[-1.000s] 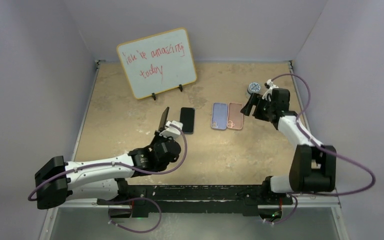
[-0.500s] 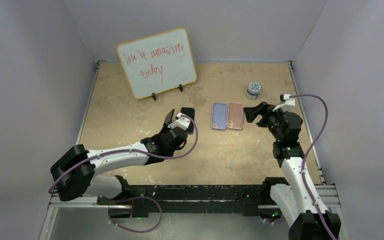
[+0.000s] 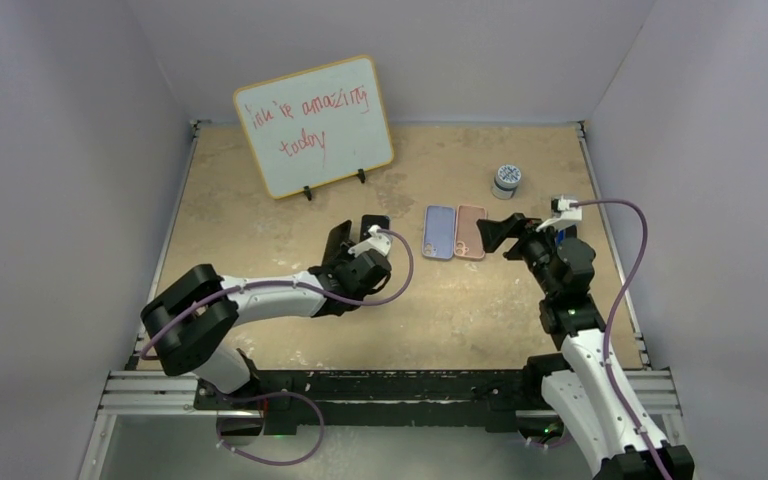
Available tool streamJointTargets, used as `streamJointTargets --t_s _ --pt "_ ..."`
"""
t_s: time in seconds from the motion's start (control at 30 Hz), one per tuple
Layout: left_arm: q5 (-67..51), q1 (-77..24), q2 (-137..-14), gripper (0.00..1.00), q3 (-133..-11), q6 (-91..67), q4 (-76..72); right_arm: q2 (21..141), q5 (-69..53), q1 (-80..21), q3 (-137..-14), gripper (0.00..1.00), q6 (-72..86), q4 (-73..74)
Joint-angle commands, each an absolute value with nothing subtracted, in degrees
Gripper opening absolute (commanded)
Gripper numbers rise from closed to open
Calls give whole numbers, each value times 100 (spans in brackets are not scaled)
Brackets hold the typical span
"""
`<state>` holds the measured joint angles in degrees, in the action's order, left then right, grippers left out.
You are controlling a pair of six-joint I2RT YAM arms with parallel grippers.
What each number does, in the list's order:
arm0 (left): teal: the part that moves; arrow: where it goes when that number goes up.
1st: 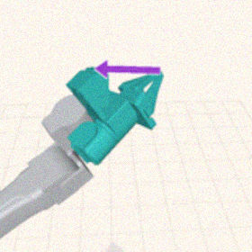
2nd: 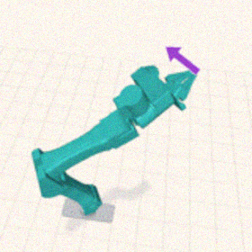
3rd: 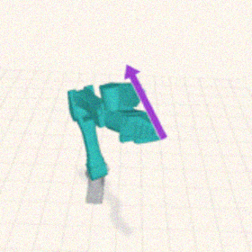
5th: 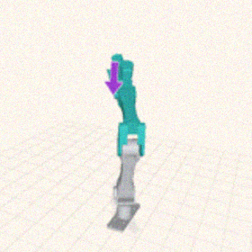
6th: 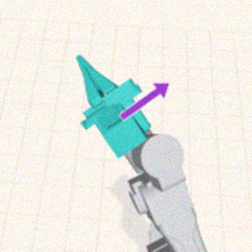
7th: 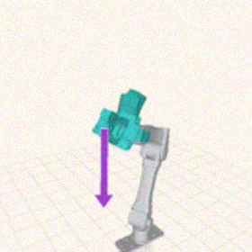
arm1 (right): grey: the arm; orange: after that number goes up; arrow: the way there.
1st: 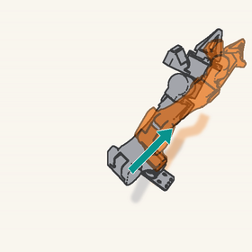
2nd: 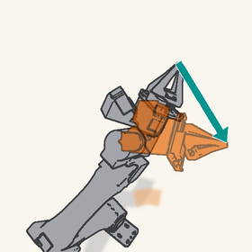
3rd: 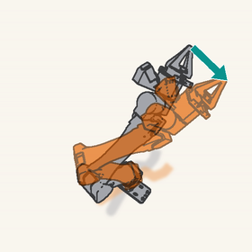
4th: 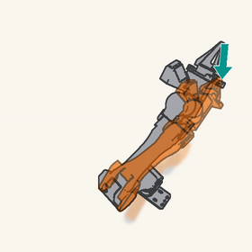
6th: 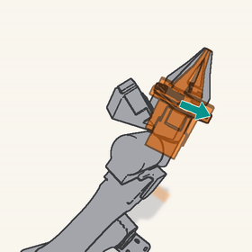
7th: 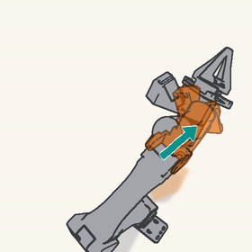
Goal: Take the phone out of the phone case
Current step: Place the phone at the center of the board.
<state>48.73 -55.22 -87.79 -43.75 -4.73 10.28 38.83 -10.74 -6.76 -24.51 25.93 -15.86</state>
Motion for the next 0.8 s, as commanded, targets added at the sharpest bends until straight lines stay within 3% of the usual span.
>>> streamJointTargets --t_s 0.0,0.57,0.77 --pt "4875 -5451 -9001 24 -4526 -423 911 3669 -691 -706 -2342 93 2574 -1782" --pt "4659 -5450 -8874 61 -4724 -730 1329 3524 -285 -704 -2246 92 2599 -1701" --pt "4020 -5214 -8550 67 -4654 -993 1240 3500 -173 -705 -2258 92 2601 -1640"
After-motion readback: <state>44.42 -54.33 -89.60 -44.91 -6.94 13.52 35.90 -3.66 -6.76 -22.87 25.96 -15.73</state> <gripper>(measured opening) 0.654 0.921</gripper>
